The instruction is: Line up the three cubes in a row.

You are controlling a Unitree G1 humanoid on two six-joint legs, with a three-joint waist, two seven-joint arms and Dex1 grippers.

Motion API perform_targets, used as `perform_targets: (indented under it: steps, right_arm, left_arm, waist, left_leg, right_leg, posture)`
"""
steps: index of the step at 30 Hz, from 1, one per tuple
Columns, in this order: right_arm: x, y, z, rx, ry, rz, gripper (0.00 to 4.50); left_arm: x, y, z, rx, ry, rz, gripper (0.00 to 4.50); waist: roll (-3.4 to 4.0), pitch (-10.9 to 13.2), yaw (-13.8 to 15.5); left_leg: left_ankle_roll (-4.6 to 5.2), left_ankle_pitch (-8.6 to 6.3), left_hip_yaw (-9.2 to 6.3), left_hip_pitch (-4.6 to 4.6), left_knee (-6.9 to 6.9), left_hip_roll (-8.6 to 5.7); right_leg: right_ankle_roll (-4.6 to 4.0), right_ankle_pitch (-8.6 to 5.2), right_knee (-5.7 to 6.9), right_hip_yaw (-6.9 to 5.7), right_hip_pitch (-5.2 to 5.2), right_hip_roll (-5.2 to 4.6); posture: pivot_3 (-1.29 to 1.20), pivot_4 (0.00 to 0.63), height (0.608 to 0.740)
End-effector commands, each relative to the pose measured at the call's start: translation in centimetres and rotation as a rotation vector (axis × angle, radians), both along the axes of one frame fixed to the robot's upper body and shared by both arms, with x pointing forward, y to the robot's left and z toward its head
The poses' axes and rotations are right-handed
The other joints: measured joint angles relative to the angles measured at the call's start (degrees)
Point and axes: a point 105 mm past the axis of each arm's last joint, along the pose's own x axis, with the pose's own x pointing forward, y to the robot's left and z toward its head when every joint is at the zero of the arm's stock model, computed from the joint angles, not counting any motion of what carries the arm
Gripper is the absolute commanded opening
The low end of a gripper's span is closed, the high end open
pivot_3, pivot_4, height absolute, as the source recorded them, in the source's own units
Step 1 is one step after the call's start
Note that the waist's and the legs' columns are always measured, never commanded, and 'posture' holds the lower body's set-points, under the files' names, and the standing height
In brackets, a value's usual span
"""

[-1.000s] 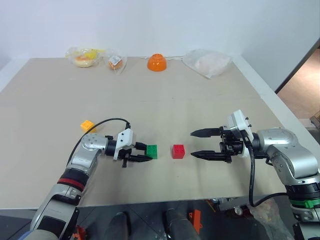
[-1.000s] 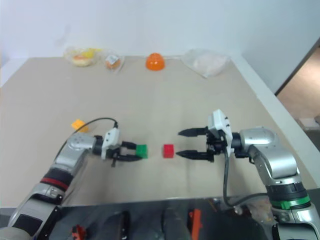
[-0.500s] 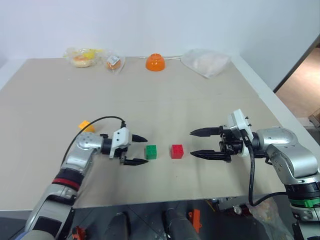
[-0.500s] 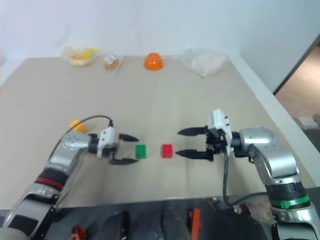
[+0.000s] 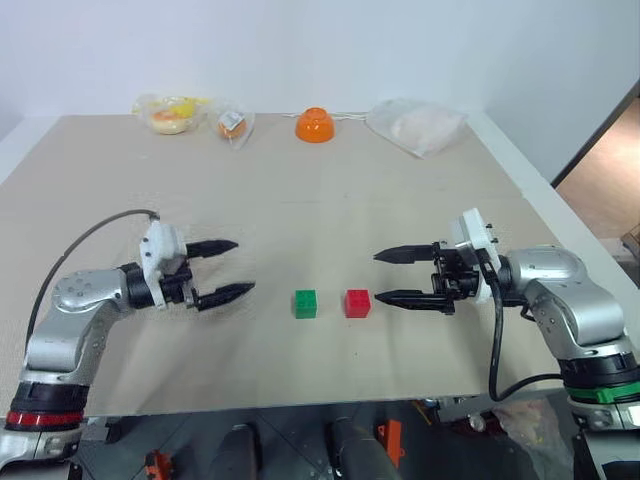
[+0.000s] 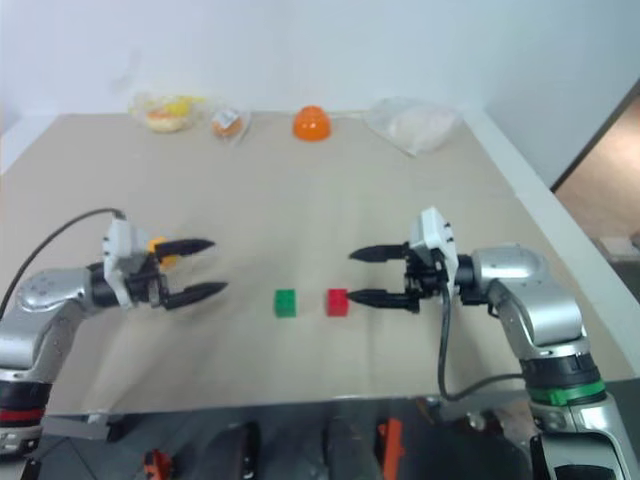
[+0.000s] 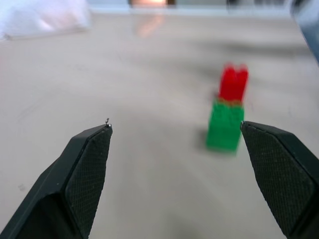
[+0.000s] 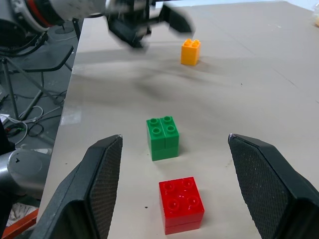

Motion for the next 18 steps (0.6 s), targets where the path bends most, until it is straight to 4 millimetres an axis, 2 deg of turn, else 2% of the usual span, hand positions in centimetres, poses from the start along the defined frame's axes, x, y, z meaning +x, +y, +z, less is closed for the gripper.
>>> perform_targets:
  steps: [1,4,6,13,16,18]
  right_arm:
    - [0.1,0.3,0.7,0.011,-0.038,0.021,3.54]
    - [0.1,0.5,0.5,0.017,-0.034,0.028,3.54]
    - [0.1,0.7,0.4,0.022,-0.031,0.036,3.54]
    - [0.1,1.5,0.5,0.042,-0.037,0.063,3.54]
    - [0.1,1.7,0.5,0.044,-0.041,0.065,3.54]
    - [-0.1,1.6,0.5,0.047,-0.043,0.061,3.54]
  left_arm:
    - [0.8,2.5,2.9,-0.138,-0.09,0.317,4.26]
    - [1.3,5.4,2.1,-0.175,-0.078,0.593,4.26]
    - [0.9,6.2,1.1,-0.162,-0.059,0.646,4.26]
    - [-1.9,7.1,-3.0,-0.002,-0.003,0.516,4.26]
    - [-2.1,7.9,-3.6,0.021,0.002,0.497,4.26]
    - [-1.5,9.4,-3.5,0.005,-0.007,0.549,4.26]
  waist:
    - [0.0,0.0,0.01]
    - [0.0,0.0,-0.06]
    - [-0.01,0.0,-0.22]
    - [-0.06,0.01,-0.19]
    - [-0.06,0.02,-0.09]
    - [-0.06,0.01,-0.09]
  left_leg:
    - [0.0,0.0,-0.01,0.0,0.0,0.0]
    - [0.0,0.0,-0.04,0.07,0.0,0.02]
    - [0.0,0.0,-0.04,0.1,-0.01,0.02]
    - [-0.05,-0.03,-0.03,0.06,0.01,0.0]
    - [-0.06,-0.03,-0.02,0.06,0.02,-0.05]
    - [-0.12,-0.07,-0.02,0.06,0.02,-0.07]
  right_leg:
    - [0.01,0.0,0.0,-0.01,0.02,0.0]
    - [0.03,0.02,0.01,-0.01,0.05,0.09]
    - [0.03,0.02,0.01,0.01,0.05,0.12]
    - [-0.01,0.01,-0.02,0.03,0.01,0.07]
    - [-0.02,0.0,-0.04,0.03,-0.03,-0.02]
    - [-0.02,0.0,-0.16,0.02,-0.09,-0.06]
  posture:
    - [0.0,0.15,0.74]
    - [0.0,0.15,0.74]
    - [0.0,0.15,0.74]
    - [0.0,0.15,0.74]
    - [0.0,0.15,0.74]
    - [0.0,0.15,0.74]
